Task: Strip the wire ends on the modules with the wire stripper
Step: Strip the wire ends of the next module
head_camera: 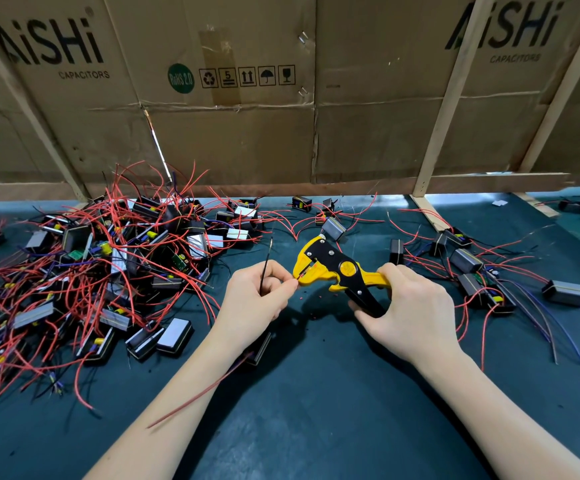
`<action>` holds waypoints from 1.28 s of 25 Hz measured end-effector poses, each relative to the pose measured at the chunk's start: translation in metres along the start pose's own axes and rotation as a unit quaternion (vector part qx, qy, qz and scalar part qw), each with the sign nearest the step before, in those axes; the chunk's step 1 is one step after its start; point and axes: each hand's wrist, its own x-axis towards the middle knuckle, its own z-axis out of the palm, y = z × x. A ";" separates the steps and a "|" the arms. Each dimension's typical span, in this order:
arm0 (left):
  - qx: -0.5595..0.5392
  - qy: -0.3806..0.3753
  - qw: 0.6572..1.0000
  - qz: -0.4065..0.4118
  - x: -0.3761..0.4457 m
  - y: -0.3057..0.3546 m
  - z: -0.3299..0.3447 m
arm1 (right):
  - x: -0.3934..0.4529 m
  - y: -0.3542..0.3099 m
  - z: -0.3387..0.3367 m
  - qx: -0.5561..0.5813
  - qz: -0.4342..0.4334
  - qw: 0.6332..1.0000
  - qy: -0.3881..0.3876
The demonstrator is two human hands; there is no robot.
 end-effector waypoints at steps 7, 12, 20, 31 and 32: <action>-0.006 -0.001 1.000 -0.007 0.000 0.001 0.000 | -0.001 0.000 0.001 0.004 -0.003 1.000 0.005; -0.035 -0.006 0.999 -0.008 -0.001 0.006 0.001 | 0.000 0.002 0.003 0.023 -0.008 1.000 0.018; -0.021 -0.010 1.000 -0.005 -0.001 0.005 -0.002 | 0.000 0.000 0.005 0.022 -0.004 1.000 -0.004; -0.006 -0.020 1.000 -0.006 0.000 0.003 -0.001 | 0.000 0.002 0.006 -0.008 0.033 0.999 -0.010; 0.008 -0.019 1.000 -0.002 0.000 0.004 -0.002 | 0.000 0.002 0.006 -0.010 0.038 0.999 -0.009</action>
